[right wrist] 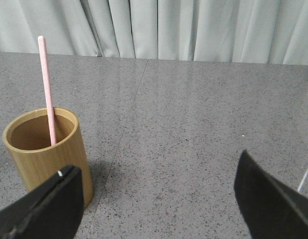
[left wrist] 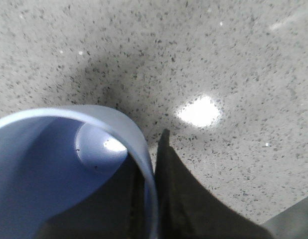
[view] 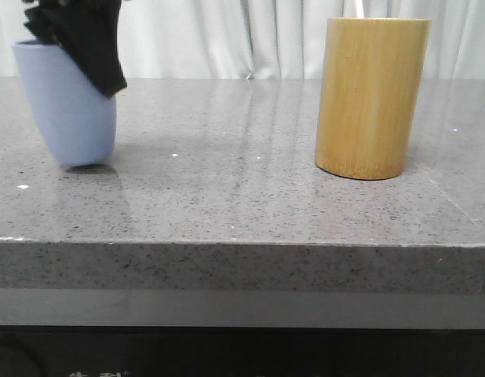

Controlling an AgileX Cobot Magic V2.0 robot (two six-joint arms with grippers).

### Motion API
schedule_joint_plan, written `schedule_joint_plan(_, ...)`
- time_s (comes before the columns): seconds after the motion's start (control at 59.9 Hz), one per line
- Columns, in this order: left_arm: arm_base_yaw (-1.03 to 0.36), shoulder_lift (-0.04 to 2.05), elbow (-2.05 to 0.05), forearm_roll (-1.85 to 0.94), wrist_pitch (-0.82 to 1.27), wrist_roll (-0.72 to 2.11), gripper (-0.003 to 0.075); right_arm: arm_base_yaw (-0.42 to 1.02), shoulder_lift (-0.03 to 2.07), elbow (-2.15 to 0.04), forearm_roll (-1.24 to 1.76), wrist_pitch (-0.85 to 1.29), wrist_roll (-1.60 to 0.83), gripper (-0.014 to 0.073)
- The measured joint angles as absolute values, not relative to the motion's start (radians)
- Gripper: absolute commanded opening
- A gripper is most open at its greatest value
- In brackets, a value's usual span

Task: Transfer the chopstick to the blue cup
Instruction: 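Reach the left gripper down and grasp the light-blue cup's rim, then lift the blue cup with the left gripper, set it beside the bamboo holder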

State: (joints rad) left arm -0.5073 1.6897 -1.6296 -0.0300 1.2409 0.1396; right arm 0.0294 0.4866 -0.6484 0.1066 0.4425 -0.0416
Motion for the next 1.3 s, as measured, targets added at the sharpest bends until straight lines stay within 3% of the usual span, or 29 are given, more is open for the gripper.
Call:
schedule_joint_plan(0.384, -0.647, 1.739, -1.856, -0.051, 1.252, 0.140, -0.0018, 0.029, 0.487, -0.648, 0.107, 0.443, -0.042, 0.0624)
schedule_joint_plan(0.751, -0.775, 1.887, -1.902, -0.072, 1.252, 0.140, -0.0010, 0.029, 0.487, -0.648, 0.107, 0.443, -0.042, 0.0624)
schedule_joint_plan(0.835, -0.779, 1.894, -1.904, -0.072, 1.252, 0.140, 0.0038, 0.029, 0.487, -0.648, 0.107, 0.443, -0.042, 0.0624)
schedule_joint_plan(1.035, -0.779, 1.901, -1.906, -0.068, 1.252, 0.140, 0.0235, 0.029, 0.487, -0.648, 0.107, 0.443, -0.042, 0.0624)
schedule_joint_plan(1.303, -0.779, 1.901, -1.931, -0.068, 1.252, 0.140, 0.0276, 0.029, 0.487, -0.648, 0.107, 0.443, -0.042, 0.0624)
